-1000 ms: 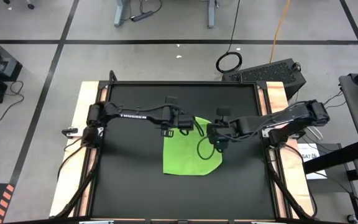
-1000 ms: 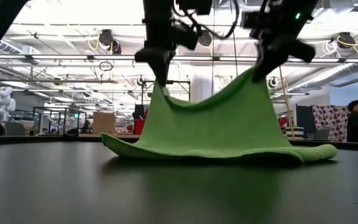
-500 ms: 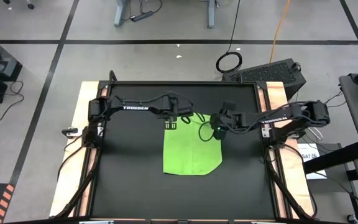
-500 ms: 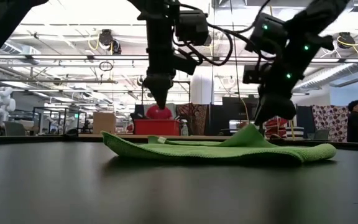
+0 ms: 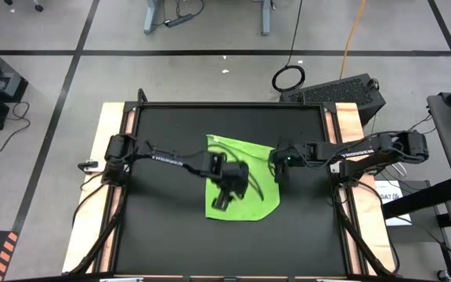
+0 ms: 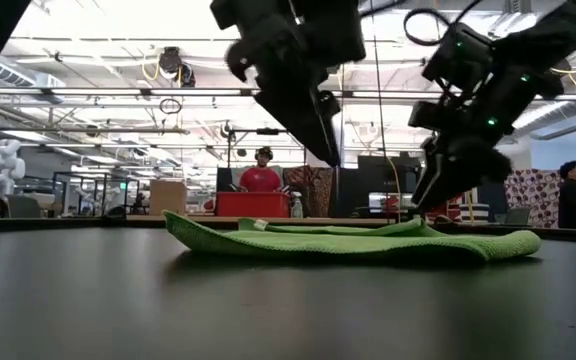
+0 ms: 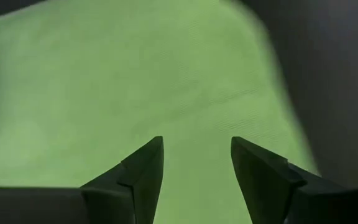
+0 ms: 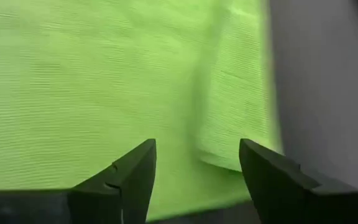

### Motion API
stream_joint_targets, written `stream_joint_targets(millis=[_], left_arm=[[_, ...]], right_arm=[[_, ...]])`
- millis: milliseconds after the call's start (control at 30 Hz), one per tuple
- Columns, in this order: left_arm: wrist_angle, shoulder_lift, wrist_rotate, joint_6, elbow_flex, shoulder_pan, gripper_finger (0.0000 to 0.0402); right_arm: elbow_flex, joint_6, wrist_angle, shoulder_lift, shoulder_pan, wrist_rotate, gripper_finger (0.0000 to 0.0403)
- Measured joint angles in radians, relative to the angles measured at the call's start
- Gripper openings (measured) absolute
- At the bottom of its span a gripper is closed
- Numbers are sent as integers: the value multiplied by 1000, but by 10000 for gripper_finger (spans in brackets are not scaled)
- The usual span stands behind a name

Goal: Roll towel
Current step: Fold green microfiber towel

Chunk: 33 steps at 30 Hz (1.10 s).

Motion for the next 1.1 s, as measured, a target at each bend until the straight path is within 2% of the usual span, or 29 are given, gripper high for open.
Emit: stream_joint_targets(millis=[67, 167, 433, 633, 867, 1100], left_arm=[[97, 10, 18, 2, -44, -31, 194], [149, 35, 18, -6, -86, -58, 193], [119, 127, 44, -59, -100, -62, 193], [76, 125, 42, -48, -100, -62, 193], [-132, 113, -73, 81, -99, -65, 193], [-277, 88, -173, 217, -102, -46, 193]], right_arm=[[-32, -12, 80, 0, 1, -82, 214], [-67, -15, 145, 0, 0, -102, 205], [-73, -14, 171, 17, 0, -128, 184], [-73, 32, 169, 81, 0, -169, 167], [-70, 171, 141, 132, 16, -252, 152], [-70, 375, 162, 133, 133, -342, 148]])
